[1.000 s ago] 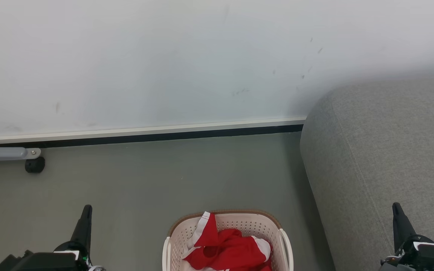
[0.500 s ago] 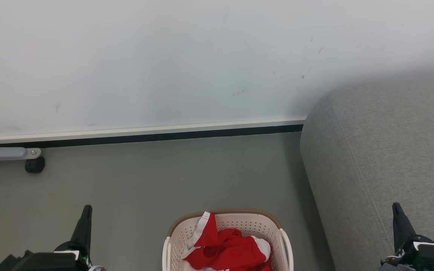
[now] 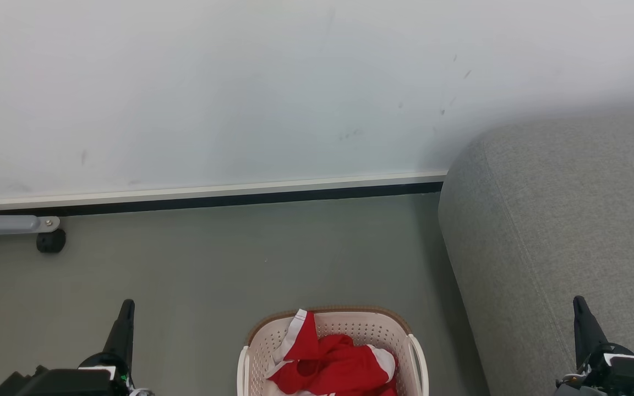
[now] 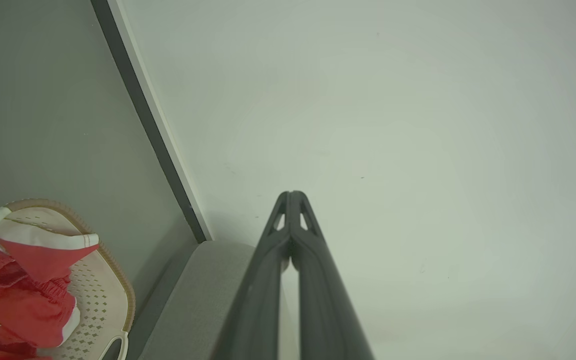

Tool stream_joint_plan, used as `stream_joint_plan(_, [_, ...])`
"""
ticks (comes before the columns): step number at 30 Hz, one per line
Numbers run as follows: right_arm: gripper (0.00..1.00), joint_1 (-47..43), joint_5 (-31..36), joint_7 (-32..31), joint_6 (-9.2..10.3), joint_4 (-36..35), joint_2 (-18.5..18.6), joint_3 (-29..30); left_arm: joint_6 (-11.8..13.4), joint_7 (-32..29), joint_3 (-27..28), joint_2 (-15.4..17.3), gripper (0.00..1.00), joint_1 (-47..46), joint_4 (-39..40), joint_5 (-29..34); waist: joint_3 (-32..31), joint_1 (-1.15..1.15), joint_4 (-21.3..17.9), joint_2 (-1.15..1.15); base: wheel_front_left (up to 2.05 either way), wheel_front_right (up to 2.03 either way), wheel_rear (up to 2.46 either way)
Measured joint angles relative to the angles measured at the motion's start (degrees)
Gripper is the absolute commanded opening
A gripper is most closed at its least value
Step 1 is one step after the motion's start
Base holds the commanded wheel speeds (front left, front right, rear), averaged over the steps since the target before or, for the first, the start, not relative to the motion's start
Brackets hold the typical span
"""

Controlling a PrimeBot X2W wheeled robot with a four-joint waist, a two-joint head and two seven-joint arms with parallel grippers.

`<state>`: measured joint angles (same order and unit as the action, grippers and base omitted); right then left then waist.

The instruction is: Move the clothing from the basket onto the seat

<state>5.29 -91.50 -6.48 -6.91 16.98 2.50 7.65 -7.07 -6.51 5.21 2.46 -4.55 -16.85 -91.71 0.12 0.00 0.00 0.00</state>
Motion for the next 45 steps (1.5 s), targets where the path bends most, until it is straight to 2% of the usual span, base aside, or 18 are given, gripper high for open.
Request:
stream_joint_plan(38, [0.0,0.0,0.0,0.0,0.0,-0.01,0.0,0.0,0.0,0.0,0.0,0.0,0.0,0.0,0.0,0.0,0.0,0.0,0.0,0.0,0.0,0.0,0.0])
stream_joint_plan(39, [1.0,-0.1,0.02,0.0,0.02,0.31,-0.05,-0.05,0.03,0.0,-0.07,-0.02,1.0,0.13,-0.26,0.01,0.0,0.0,0.0,0.0,0.0,0.0,0.0])
stream_joint_plan(40, [1.0,-0.39,0.02,0.0,0.1,0.81,-0.19,-0.07,0.08,0.0,-0.11,-0.11,1.0,0.48,-0.82,0.01,0.0,0.0,0.0,0.0,0.0,0.0,0.0])
stream_joint_plan(41, [0.0,-0.85,0.02,0.0,0.1,1.45,-0.4,-0.11,0.09,0.0,-0.14,-0.25,0.0,0.99,-1.4,0.01,0.0,0.0,0.0,0.0,0.0,0.0,0.0])
stream_joint_plan(42, [1.0,-1.44,0.02,0.0,0.11,2.13,-0.63,-0.15,0.1,0.0,-0.2,-0.43,1.0,1.62,-2.0,0.01,0.0,0.0,0.0,0.0,0.0,0.0,0.0])
stream_joint_plan(45, [1.0,-2.91,0.02,0.11,0.35,3.46,-1.18,-0.43,0.15,0.07,-0.41,-0.71,1.0,3.13,-3.24,0.01,0.0,0.0,0.0,0.0,0.0,0.0,0.0])
